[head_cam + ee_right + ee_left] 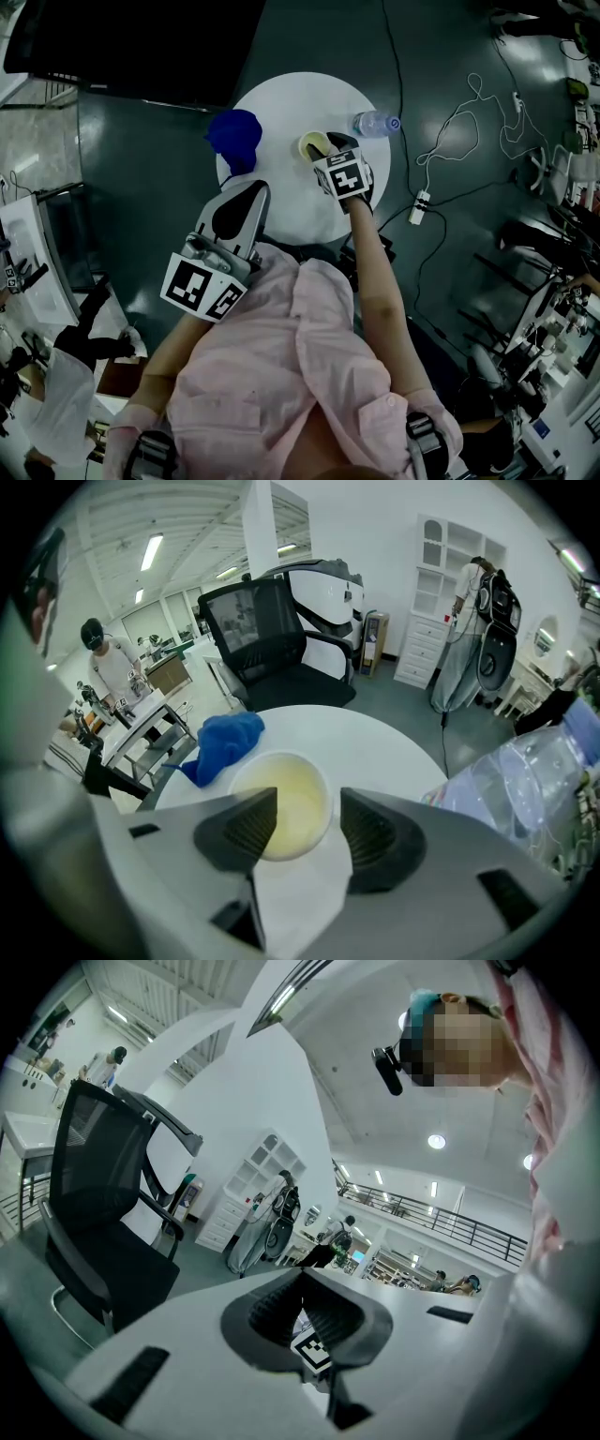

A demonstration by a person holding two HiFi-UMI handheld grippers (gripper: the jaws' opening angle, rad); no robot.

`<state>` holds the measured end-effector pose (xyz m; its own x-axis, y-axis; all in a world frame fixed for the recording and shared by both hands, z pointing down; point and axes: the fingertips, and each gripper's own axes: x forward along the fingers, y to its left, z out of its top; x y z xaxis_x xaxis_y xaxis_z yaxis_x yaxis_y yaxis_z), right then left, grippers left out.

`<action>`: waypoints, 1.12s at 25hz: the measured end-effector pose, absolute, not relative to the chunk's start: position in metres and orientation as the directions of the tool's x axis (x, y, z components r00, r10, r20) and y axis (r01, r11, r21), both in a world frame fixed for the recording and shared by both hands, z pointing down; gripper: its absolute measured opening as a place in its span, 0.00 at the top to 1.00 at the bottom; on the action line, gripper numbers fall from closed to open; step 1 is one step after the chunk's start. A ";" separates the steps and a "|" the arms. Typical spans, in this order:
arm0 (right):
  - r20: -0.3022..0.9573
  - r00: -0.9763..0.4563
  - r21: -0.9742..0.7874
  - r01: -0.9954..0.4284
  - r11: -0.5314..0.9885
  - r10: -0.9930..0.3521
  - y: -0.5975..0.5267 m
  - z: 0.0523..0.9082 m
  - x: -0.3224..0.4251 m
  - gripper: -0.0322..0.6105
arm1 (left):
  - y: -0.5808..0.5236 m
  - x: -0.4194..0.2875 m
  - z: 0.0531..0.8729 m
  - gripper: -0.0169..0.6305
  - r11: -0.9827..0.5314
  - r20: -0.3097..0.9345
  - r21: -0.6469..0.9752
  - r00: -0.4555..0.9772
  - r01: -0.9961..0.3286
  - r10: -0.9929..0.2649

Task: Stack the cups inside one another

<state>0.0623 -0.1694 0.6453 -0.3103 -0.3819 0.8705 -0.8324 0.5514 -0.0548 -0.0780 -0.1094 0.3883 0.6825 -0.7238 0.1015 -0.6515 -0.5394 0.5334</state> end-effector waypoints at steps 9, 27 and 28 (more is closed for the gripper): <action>0.868 -0.303 -0.049 -0.840 0.540 -0.393 -0.172 0.645 0.065 0.63 | -0.110 -0.078 0.388 0.95 -0.540 0.103 0.534 0.683 -0.651 -0.723; 0.833 -0.291 -0.009 -0.858 0.514 -0.471 -0.181 0.626 0.069 0.69 | -0.108 -0.076 0.387 0.95 -0.545 0.099 0.526 0.683 -0.653 -0.724; 0.830 -0.288 -0.003 -0.859 0.513 -0.477 -0.182 0.625 0.070 0.71 | -0.108 -0.076 0.387 0.95 -0.545 0.099 0.525 0.683 -0.654 -0.724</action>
<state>0.0696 -0.1821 0.6247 -0.2879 -0.4774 0.8302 -0.8586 0.5127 -0.0029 -0.0760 -0.1078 0.3870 0.6827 -0.7240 0.0986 -0.6537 -0.5449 0.5252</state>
